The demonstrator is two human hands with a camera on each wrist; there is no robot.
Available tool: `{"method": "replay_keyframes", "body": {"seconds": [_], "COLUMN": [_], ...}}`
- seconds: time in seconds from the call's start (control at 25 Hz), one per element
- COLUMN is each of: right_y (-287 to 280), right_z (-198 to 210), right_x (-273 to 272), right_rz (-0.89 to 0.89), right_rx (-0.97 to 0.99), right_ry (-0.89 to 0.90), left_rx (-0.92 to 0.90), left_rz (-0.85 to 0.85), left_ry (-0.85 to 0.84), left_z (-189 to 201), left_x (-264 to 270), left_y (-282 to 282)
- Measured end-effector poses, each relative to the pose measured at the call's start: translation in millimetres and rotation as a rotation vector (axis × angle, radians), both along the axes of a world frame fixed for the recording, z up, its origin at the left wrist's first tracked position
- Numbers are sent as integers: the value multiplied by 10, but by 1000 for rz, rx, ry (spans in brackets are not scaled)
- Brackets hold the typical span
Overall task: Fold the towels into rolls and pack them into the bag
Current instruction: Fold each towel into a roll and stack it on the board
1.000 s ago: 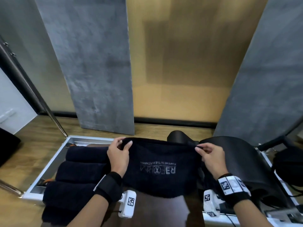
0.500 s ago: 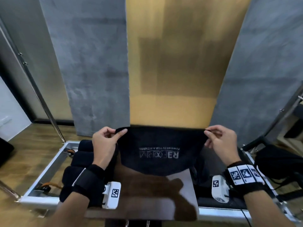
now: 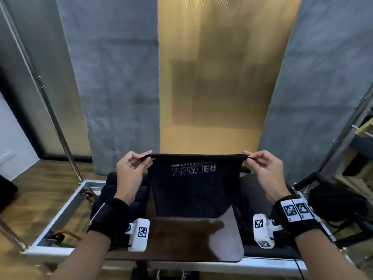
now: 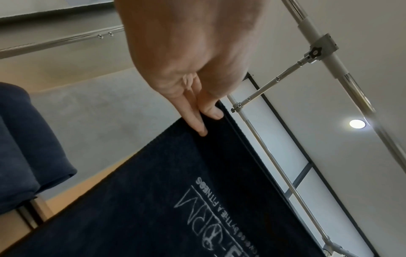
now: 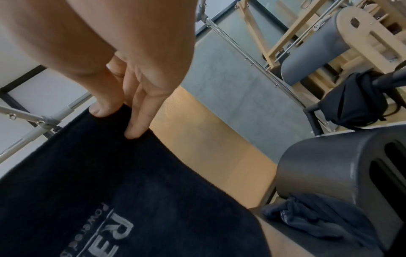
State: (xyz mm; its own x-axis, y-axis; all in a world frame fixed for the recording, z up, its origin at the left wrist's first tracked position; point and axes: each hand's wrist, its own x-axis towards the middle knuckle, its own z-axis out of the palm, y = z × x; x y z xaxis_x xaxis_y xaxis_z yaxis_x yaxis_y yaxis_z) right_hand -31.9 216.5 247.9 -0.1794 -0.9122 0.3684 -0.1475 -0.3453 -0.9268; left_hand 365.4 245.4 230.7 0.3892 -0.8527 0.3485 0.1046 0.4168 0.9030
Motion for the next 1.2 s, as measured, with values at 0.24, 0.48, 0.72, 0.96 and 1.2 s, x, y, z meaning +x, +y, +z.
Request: {"method": "replay_keyframes", "body": {"seconds": [0.24,0.48,0.72,0.96,1.2], "right_y": [214,200,-35,-117,320], "right_z": [-45,-9,-49,-111,-874], "right_x": [-129,-181,17,54,101], "right_rz": [-72,-103,-45,2,23], "right_rx": [51,56,117,38,211], "right_ry": [134,130,-5,-75,-132], "left_rx": [103,122,191,76,393], "left_rz": [107,111,-19,8,122], "left_ry": [-127,-129,-7,56,-227], "left_z": [-155,-185,-182,-158,-772], "left_x": [58,69,46,37,-68], "left_y": [197,180,15,-93,185]}}
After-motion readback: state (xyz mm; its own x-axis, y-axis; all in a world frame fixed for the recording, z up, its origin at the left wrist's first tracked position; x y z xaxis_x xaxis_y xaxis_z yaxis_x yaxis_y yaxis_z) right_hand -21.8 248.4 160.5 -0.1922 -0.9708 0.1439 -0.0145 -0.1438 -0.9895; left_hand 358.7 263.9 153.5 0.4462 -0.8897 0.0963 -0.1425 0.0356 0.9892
